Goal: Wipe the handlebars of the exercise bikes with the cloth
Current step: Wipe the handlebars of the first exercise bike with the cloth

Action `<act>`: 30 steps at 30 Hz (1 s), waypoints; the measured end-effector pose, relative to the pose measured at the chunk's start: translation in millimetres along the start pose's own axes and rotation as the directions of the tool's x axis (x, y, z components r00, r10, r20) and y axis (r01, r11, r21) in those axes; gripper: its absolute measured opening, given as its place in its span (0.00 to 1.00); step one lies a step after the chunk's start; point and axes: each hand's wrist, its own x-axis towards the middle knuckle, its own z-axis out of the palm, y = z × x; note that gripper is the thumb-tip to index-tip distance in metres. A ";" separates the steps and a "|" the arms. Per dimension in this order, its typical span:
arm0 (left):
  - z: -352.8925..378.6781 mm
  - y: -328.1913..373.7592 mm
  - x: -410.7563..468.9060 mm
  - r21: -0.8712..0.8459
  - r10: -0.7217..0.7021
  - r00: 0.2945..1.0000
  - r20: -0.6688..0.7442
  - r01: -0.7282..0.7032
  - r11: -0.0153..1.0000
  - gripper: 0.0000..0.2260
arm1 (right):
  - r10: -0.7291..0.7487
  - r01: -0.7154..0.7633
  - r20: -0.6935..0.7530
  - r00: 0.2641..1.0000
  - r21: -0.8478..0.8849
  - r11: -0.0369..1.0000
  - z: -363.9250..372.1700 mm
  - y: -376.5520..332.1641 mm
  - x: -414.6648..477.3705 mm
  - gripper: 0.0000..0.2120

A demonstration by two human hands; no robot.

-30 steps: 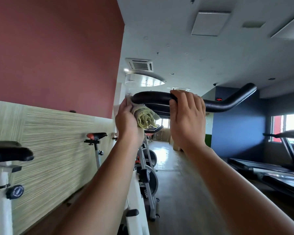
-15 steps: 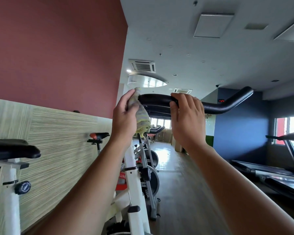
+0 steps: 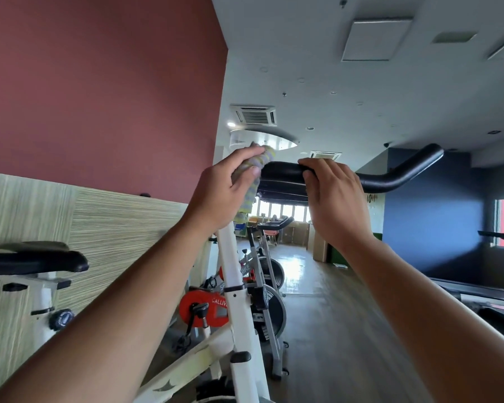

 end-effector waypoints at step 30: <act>128.3 107.0 78.8 0.377 0.057 0.874 0.483 -0.266 0.887 0.13 | 0.201 -0.188 -0.199 0.959 0.083 0.979 -74.2 159.5 -11.6 0.12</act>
